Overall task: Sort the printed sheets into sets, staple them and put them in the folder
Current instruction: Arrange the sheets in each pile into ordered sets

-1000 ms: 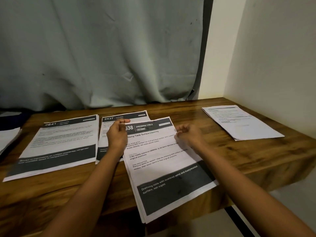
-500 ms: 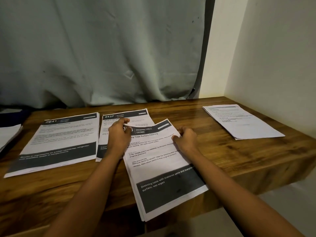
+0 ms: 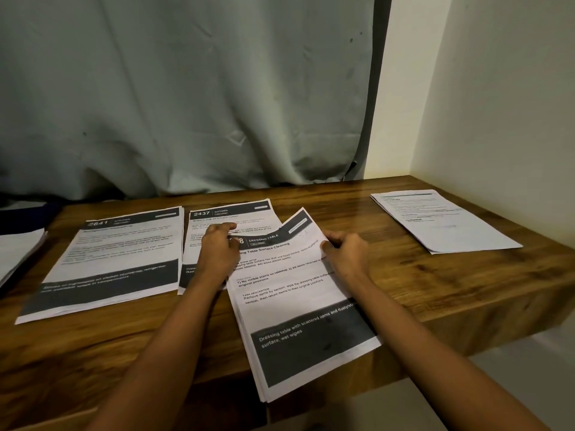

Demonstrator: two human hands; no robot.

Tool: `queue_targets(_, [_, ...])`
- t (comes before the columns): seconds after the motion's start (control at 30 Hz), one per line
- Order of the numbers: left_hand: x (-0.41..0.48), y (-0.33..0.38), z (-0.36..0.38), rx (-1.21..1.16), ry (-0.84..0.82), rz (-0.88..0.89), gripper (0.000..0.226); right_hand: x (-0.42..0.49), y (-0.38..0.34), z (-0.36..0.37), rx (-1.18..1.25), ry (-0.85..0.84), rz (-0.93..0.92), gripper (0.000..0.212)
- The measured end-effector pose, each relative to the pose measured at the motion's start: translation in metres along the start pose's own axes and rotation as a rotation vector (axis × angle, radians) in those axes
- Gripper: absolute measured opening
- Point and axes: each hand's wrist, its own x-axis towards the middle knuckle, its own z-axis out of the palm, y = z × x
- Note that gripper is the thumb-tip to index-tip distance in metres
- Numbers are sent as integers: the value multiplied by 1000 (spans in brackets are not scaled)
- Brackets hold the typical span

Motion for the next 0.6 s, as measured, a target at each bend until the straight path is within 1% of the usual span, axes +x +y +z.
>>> queue_targets(0.2, [4,-6,1,-12,36,-27,39,0,0,-2,37,-21,-14,21])
queue_targets(0.4, [4,-4,0,-91,27,-26,36,-3,1,-8,67,-117,-33,28])
queue_targets(0.47, [2,-2,-2,-109,-3,57,36,-5,0,-9,57,-142,-52,27])
queue_targets(0.5, [-1,0,-2,-116,-36,133,37,-5,1,-9,44,-152,-58,27])
queue_targets(0.57, [-8,7,0,-165,-152,272,39,-4,2,-9,21,-173,-68,26])
queue_targets(0.6, [-11,10,3,-191,-215,313,40,-3,2,-9,13,-185,-70,26])
